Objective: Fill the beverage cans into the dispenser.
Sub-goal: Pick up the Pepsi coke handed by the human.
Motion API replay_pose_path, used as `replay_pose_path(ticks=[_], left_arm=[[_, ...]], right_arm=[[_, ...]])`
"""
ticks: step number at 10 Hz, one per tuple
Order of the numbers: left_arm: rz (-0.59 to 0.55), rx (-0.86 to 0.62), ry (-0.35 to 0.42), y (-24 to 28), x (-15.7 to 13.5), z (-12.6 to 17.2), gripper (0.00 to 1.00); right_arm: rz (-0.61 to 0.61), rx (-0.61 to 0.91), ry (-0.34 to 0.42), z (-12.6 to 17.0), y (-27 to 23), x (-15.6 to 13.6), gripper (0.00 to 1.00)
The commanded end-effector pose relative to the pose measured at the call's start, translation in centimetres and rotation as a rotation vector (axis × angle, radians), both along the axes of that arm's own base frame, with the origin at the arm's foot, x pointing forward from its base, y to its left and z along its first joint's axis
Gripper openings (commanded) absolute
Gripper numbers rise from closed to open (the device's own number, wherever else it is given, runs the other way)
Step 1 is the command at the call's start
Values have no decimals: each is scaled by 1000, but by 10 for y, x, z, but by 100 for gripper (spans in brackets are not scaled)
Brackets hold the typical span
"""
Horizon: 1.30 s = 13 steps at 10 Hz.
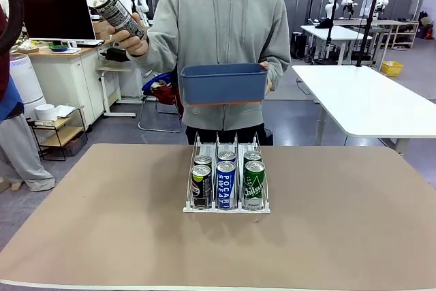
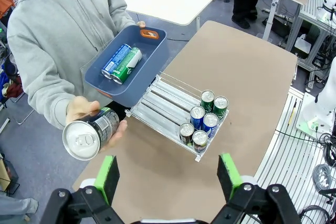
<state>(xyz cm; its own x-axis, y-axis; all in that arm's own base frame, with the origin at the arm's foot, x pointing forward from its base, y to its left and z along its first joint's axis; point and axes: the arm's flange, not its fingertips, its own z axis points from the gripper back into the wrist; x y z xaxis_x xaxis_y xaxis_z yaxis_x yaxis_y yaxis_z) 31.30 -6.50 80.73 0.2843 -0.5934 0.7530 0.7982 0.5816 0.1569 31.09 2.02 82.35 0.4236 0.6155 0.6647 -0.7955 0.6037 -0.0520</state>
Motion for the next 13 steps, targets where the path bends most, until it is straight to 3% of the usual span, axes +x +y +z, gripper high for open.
replay_pose_path(ticks=[1,13], left_arm=[[-1,-2,1,0,1,0,100],[-1,-2,1,0,1,0,100]], right_arm=[[9,22,-4,-5,2,-3,100],[9,22,-4,-5,2,-3,100]])
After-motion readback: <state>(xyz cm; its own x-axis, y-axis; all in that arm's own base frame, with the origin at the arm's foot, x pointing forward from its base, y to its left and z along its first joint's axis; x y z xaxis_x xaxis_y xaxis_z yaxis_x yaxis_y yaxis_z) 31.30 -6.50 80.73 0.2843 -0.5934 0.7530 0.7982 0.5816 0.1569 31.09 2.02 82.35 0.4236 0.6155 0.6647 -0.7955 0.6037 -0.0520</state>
